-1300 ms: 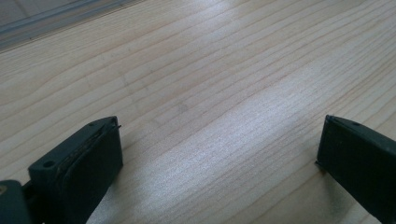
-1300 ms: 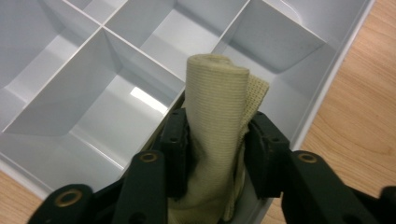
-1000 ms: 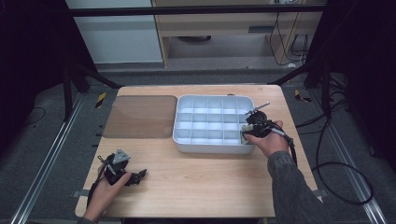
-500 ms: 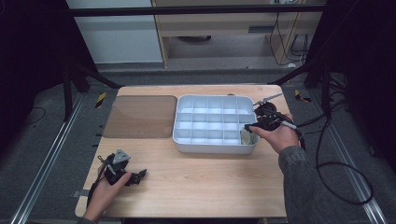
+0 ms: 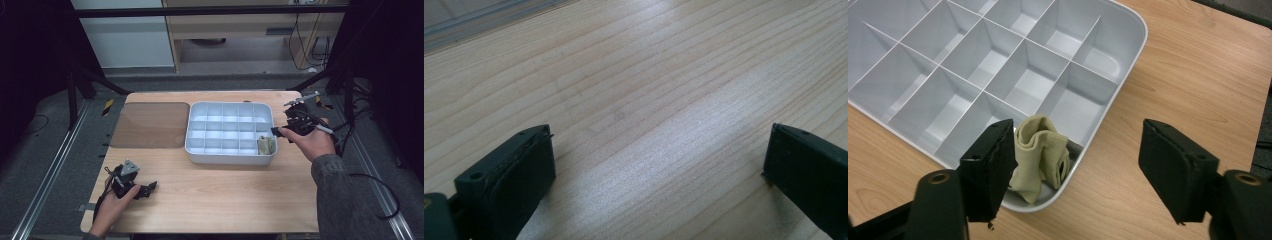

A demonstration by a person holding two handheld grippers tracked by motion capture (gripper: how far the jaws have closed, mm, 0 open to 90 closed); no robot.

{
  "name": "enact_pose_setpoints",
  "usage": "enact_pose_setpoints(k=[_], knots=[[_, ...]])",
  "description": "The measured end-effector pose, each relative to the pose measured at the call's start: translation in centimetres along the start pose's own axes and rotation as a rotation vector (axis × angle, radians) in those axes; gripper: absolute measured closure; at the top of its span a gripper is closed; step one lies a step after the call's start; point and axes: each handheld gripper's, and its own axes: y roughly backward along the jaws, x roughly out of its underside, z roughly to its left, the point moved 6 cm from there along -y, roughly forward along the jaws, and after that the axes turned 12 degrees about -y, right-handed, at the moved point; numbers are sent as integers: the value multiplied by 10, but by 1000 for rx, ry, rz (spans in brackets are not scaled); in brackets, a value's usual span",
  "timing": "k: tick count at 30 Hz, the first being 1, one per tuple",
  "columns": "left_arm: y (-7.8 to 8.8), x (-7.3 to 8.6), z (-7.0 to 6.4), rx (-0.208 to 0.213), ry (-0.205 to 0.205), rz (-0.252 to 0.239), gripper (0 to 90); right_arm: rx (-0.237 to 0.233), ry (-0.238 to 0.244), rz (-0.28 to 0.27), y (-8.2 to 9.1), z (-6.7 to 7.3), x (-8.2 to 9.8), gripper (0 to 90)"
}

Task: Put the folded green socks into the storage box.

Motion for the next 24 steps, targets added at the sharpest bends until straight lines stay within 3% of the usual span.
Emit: enact_pose_setpoints(k=[6,9,16,24], knots=[[0,0,0,-1,1,-2,0,-27,20,9,10,4,-2,761],[0,0,0,-1,1,-2,0,-32,34,23,8,9,0,900],[0,0,0,-1,-1,0,0,-51,72,98,-10,26,9,900],[0,0,0,-2,-2,0,0,-72,79,116,-30,38,15,900]])
